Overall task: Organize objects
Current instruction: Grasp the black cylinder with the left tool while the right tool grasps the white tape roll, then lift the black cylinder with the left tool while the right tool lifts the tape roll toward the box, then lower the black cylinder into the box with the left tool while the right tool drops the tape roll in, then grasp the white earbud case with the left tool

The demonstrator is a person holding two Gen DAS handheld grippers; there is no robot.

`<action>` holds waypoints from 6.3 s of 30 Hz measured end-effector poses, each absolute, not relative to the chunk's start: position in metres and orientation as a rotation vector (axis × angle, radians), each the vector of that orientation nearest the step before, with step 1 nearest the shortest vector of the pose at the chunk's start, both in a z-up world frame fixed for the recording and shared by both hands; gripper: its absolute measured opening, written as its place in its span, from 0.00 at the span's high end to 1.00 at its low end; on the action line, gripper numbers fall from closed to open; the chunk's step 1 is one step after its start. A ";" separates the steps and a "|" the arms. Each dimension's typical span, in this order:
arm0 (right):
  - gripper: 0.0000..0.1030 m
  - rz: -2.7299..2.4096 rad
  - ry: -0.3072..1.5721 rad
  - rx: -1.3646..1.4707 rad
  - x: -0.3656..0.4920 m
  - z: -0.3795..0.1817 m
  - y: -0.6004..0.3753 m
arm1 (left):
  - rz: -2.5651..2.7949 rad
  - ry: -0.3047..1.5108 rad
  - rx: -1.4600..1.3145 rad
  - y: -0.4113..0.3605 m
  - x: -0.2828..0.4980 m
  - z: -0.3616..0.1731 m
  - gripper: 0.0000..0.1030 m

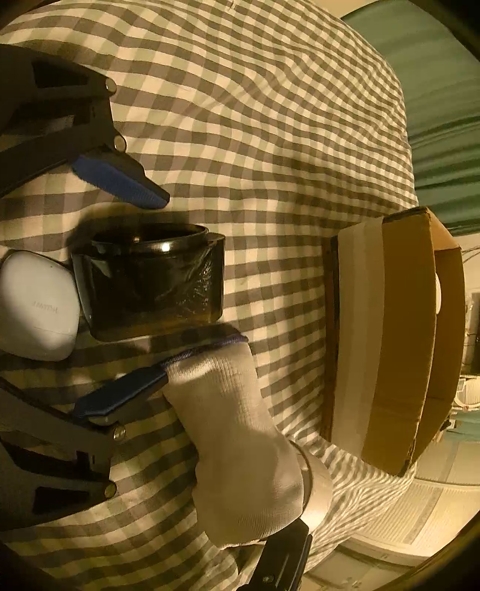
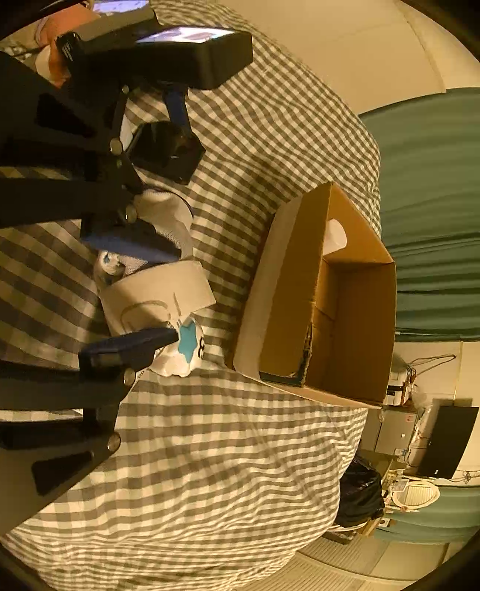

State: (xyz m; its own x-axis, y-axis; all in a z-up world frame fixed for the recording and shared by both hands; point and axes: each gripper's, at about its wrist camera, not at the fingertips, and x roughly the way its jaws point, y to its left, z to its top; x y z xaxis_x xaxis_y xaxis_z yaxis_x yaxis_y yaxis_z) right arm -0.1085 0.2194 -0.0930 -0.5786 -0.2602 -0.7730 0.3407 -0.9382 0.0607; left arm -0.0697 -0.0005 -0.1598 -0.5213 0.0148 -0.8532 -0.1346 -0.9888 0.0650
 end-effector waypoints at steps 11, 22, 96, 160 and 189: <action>0.68 -2.575 0.078 1.133 -0.092 -0.076 0.231 | 2.636 0.125 -1.459 -0.001 -0.065 -0.156 0.57; 0.68 -2.597 0.072 1.042 -0.073 -0.046 0.232 | 2.657 0.043 -1.388 -0.009 -0.052 -0.129 0.80; 0.69 -2.694 0.153 0.852 -0.049 0.030 0.238 | 2.692 0.023 -1.195 -0.008 -0.058 -0.036 0.90; 0.33 -2.793 0.067 0.818 -0.227 0.052 0.234 | 2.775 0.140 -0.995 0.008 -0.217 0.012 0.10; 0.25 -2.711 0.229 0.769 -0.047 0.080 0.219 | 2.935 0.158 -1.025 -0.015 -0.056 0.021 0.05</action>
State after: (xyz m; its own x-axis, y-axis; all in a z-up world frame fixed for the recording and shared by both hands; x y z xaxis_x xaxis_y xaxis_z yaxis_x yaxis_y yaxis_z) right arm -0.0470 0.2190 0.0795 -0.8067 -0.2535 -0.5338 0.3395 -0.9382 -0.0676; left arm -0.0565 -0.0146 0.0211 -0.7829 -0.0059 -0.6222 -0.0611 -0.9944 0.0863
